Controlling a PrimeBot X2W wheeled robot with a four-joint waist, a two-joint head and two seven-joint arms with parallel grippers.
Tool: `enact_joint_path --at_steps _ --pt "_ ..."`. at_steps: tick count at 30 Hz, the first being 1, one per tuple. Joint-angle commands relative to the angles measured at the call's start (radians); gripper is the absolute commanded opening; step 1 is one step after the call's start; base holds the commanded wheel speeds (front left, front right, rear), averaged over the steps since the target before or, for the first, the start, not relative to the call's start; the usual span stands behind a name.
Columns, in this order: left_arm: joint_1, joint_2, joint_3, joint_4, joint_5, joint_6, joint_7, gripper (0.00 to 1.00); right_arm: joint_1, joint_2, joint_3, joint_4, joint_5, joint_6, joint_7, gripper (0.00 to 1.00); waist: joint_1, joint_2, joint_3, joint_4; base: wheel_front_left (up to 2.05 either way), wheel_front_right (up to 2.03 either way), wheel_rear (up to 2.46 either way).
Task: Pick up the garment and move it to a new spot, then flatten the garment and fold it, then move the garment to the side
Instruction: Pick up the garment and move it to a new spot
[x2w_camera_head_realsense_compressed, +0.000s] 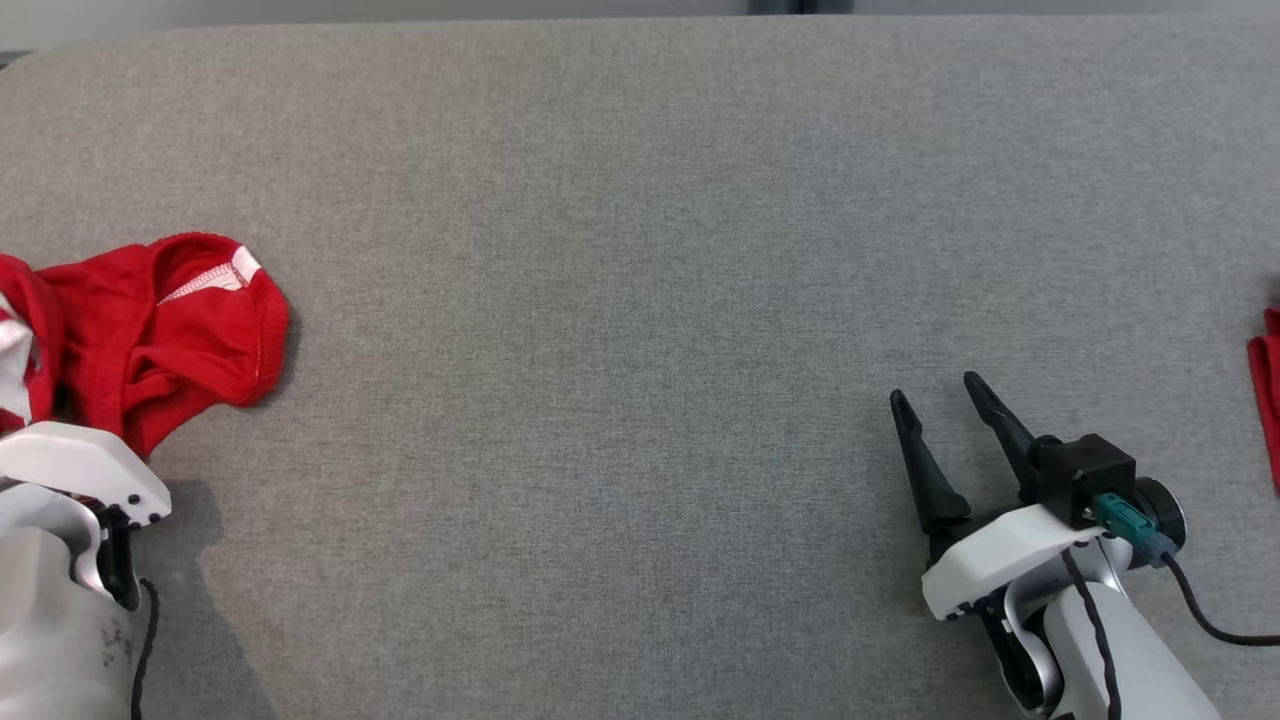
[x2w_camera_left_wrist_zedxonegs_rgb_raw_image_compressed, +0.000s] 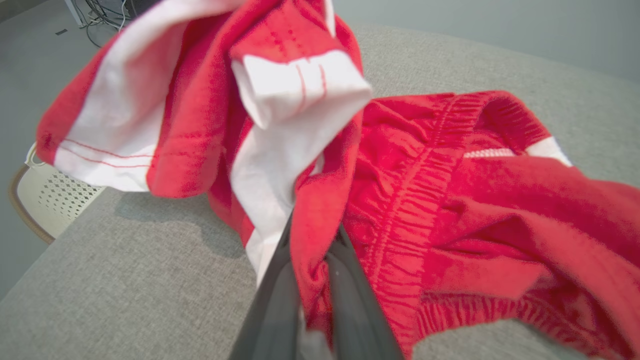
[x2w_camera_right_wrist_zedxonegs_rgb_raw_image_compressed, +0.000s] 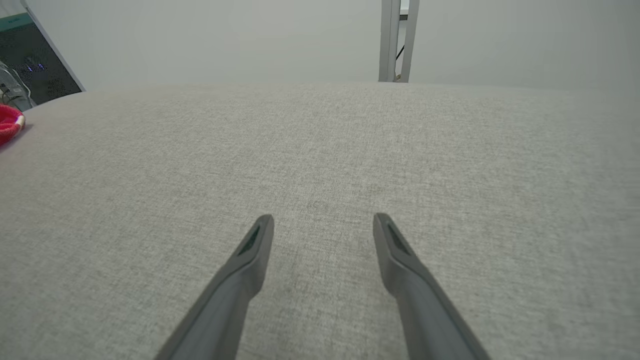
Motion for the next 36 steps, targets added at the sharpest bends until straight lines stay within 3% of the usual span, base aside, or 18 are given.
enact_joint_path --at_steps 1,8,18,22,23,24,28,31,32,33,36 --pt "-0.030 0.018 -0.008 -0.003 0.009 -0.011 -0.022 0.00 0.005 0.001 -0.013 0.002 0.011 0.000 0.000 1.00 0.0000 0.0000 -0.014 -0.009 0.00 0.00 0.00" --pt "-0.095 0.007 -0.076 -0.091 0.054 -0.078 -0.057 0.00 0.030 0.018 -0.040 -0.003 0.023 0.000 0.000 1.00 0.0000 0.0000 -0.063 -0.021 0.00 0.00 0.00" --pt "-0.105 -0.184 -0.245 -0.306 0.116 -0.131 -0.057 0.00 0.054 0.033 -0.047 0.001 0.038 0.000 0.000 1.00 0.0000 0.0000 -0.111 -0.063 0.00 0.00 0.00" --pt "-0.064 -0.214 -0.378 -0.372 0.060 -0.153 -0.057 0.00 0.056 0.034 -0.050 0.007 0.040 0.000 0.000 1.00 0.0000 0.0000 -0.128 -0.096 0.00 0.00 0.00" --pt "-0.047 -0.217 -0.437 -0.391 0.004 -0.158 -0.057 0.00 0.056 0.035 -0.049 0.009 0.044 0.000 0.000 1.00 0.0000 0.0000 -0.133 -0.107 0.00 0.00 0.00" --pt "-0.018 -0.217 -0.556 -0.441 -0.079 -0.161 -0.057 0.00 0.058 0.035 -0.046 0.011 0.056 0.000 0.000 1.00 0.0000 0.0000 -0.141 -0.123 0.00 0.00 0.00" --pt "0.053 -0.214 -0.735 -0.514 -0.209 -0.106 -0.057 0.00 0.071 0.035 -0.046 0.009 0.072 0.000 0.000 1.00 0.0000 0.0000 -0.157 -0.144 0.00 0.00 0.00" --pt "0.094 -0.215 -0.815 -0.529 -0.258 -0.052 -0.057 0.00 0.078 0.035 -0.050 0.011 0.077 0.000 0.000 1.00 0.0000 0.0000 -0.167 -0.155 0.00 0.00 0.00" --pt "0.108 -0.215 -0.825 -0.532 -0.264 -0.033 -0.057 0.18 0.078 0.035 -0.053 0.010 0.076 0.000 0.000 1.00 0.0000 0.0000 -0.169 -0.157 0.00 0.00 0.00" --pt "0.127 -0.215 -0.827 -0.534 -0.269 -0.016 -0.057 0.96 0.079 0.035 -0.056 0.008 0.076 0.000 0.000 1.00 0.0000 0.0000 -0.173 -0.158 0.00 0.00 0.00" --pt "0.183 -0.215 -0.808 -0.535 -0.257 0.022 -0.057 1.00 0.094 0.035 -0.066 0.005 0.075 0.000 0.000 1.00 0.0000 0.0000 -0.186 -0.158 0.00 0.00 0.00"
